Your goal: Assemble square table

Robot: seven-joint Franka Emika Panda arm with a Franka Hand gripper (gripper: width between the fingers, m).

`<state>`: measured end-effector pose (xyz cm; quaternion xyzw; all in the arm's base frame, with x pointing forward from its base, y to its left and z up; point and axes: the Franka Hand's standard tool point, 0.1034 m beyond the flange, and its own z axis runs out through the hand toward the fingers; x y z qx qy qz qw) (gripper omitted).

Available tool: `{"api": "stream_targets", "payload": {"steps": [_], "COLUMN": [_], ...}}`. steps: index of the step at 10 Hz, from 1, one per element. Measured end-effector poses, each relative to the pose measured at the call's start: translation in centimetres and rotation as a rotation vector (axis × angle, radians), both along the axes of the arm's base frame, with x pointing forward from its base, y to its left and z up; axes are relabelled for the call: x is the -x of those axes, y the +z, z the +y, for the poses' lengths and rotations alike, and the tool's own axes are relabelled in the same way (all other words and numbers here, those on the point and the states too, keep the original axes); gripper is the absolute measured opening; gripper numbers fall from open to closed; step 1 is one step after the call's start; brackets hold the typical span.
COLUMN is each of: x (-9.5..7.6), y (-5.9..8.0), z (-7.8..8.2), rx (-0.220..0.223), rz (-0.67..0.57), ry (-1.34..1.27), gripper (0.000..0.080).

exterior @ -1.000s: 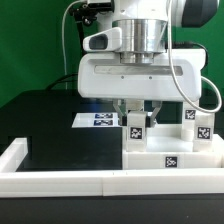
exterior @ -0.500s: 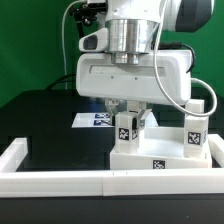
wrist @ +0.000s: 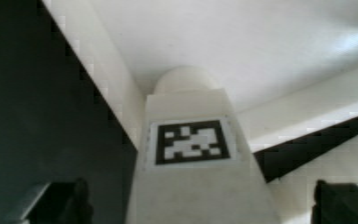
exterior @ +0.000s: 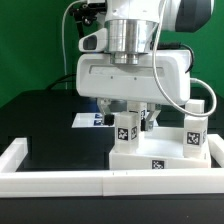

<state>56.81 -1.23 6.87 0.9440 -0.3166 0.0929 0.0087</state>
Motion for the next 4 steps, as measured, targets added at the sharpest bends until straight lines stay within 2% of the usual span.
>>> {"api": "stream_targets", "payload": {"steps": [4], "x": [0.0], "y": [0.0], "z": [0.0], "rx": [0.0], "rz": [0.0], "ry": [0.0], "gripper": [0.0649]}}
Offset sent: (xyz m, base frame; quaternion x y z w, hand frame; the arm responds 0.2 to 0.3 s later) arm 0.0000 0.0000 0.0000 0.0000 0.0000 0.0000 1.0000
